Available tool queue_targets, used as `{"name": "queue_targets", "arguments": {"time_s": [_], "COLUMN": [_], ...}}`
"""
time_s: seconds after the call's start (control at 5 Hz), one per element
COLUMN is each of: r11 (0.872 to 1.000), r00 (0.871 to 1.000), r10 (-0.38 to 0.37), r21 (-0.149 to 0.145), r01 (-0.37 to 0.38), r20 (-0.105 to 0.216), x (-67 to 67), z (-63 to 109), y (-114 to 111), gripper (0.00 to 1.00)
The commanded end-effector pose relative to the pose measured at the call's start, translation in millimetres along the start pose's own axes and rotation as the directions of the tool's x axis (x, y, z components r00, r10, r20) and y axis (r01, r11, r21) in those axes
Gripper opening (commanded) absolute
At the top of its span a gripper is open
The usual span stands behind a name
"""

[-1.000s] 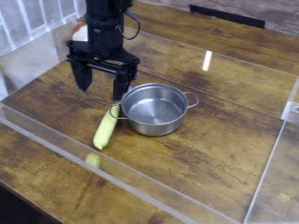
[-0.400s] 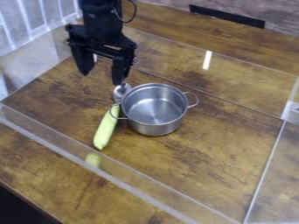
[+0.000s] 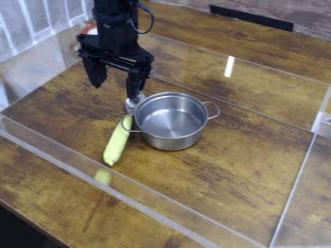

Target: Move the green spoon to the right

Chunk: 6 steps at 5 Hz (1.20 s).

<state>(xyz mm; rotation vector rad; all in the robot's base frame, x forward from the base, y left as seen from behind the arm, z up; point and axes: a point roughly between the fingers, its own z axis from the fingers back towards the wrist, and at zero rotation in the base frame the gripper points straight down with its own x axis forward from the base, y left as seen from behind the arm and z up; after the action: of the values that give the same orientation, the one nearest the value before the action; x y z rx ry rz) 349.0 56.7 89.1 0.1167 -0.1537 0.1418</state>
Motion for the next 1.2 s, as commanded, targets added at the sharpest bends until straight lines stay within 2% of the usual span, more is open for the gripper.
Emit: {"name": "queue_targets", "arguments": {"time_s": [0.0,0.4,0.8,1.0], "r11": [0.997,0.997,0.993,0.994], "r00": [0.996,0.996,0.990,0.990], "r10": [0.077,0.072,0.114,0.104], "r21": [0.016,0.006,0.020,0.014], "r01": [-0.078,-0.072,-0.116,-0.106], "r20": [0.051,0.061,0.079,0.092], "x": [7.5,11.7,6.8,9.3], "z": [12.4,17.8,21.7,30.0], "y": [2,-18,15,12], "gripper": [1.00,1.00,1.00,1.00]}}
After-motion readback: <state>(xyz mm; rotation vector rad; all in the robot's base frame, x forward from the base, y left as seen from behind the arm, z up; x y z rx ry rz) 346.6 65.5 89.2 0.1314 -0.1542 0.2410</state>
